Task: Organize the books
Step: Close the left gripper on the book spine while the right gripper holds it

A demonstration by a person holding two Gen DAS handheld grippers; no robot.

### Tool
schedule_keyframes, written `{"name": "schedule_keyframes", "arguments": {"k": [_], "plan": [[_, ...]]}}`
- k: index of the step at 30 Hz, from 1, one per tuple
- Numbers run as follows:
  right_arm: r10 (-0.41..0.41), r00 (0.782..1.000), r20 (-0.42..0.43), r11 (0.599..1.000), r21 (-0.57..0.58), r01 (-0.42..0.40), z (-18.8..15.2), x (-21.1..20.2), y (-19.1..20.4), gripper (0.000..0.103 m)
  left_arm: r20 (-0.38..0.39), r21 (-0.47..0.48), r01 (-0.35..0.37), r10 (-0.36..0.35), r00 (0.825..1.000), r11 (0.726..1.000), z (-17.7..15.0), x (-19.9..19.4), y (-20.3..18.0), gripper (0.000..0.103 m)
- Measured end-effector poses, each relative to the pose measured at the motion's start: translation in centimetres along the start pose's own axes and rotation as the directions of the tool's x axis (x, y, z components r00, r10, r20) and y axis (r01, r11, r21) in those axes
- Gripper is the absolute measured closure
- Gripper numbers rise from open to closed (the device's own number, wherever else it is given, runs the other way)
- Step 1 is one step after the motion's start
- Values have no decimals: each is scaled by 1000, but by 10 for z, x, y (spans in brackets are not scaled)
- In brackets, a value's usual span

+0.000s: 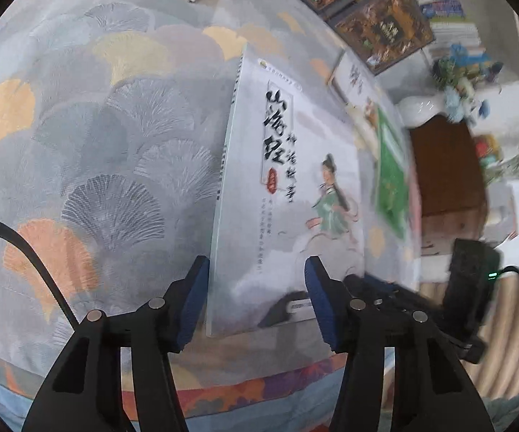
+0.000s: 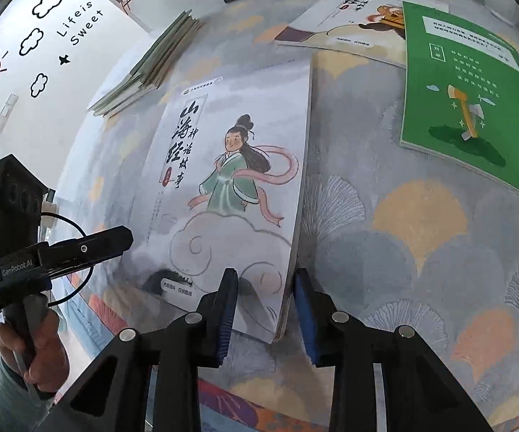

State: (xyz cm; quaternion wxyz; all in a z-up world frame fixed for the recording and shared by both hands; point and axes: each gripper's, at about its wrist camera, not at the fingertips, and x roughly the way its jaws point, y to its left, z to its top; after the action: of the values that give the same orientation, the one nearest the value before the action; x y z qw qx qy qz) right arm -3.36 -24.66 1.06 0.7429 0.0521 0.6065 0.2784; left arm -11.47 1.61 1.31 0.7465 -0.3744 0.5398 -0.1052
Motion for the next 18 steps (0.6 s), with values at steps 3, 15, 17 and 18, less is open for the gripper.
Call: {"name": "schedule_keyframes", "arguments": {"k": [3,15,17,18], "plan": [[70,998,-7,996,54,-70,0,-1,-12,71,37,-78,175,-173,984,981,-1,-11,1,60],[193,980,-46,970,159,-184,-1,-2,-39,71,103,-111,93,-81,991,990,-10,13,-13,95],[240,968,-74,953,209,-220,-4,-5,-50,70,111,-137,155,-140,984,978,-9,9,-17,95],[267,960,-84,941,236,-242,-7,-6,-55,66,116,-165,197,-179,977,966,-7,8,-19,95]]}}
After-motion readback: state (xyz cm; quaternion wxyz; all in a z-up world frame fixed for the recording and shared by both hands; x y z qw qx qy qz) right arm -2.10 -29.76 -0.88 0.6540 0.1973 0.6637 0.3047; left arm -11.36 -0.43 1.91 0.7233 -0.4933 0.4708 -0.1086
